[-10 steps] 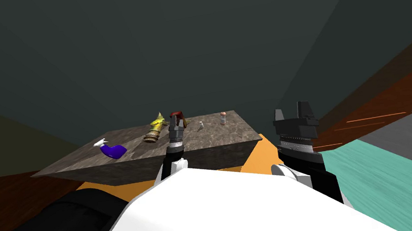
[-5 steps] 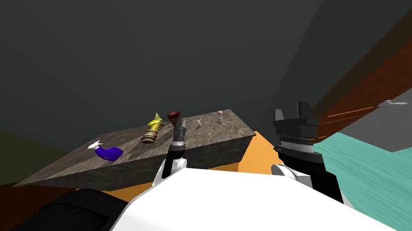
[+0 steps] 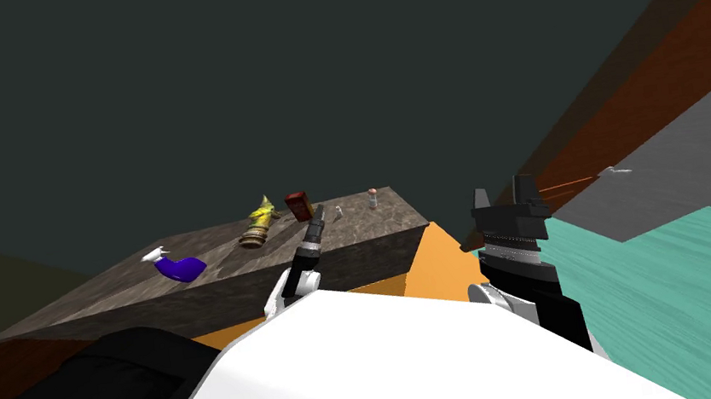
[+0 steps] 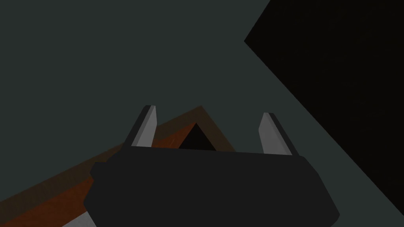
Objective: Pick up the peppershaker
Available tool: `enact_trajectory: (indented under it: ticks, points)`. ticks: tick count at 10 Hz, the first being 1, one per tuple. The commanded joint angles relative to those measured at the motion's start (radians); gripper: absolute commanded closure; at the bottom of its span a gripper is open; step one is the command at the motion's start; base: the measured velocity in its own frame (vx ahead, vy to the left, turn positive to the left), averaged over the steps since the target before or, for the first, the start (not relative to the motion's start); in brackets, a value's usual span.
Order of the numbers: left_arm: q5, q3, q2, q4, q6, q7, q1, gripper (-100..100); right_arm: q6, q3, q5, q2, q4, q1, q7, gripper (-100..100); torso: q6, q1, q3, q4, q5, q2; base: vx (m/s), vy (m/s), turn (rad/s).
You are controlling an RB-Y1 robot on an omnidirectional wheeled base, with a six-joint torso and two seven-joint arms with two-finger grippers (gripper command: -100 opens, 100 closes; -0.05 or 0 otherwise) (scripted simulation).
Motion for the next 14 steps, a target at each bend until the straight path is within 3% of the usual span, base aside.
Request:
enact_trajectory:
  ticks: [1,8,14]
  points:
    - [-0.014,0.005,0.032,0.043,0.020,-0.013,-0.027,-100,0.000,0.000,0.000,0.000,0.000,0.000,0.000,0,0.000,0.000,0.000,0.000,0.000,0.000,-0.083,-0.015,-0.153]
    - [-0.082,0.037,0.156,0.227,0.141,-0.066,-0.114,-100,0.000,0.000,0.000,0.000,0.000,0.000,0.000,0,0.000,0.001,-0.002,-0.001,0.000,-0.004,-0.056,-0.009,-0.172]
    - [-0.144,0.089,0.232,0.397,0.287,-0.099,-0.167,-100,0.000,0.000,0.000,0.000,0.000,0.000,0.000,0,0.000,0.003,-0.005,-0.002,0.001,-0.010,0.027,0.016,-0.220]
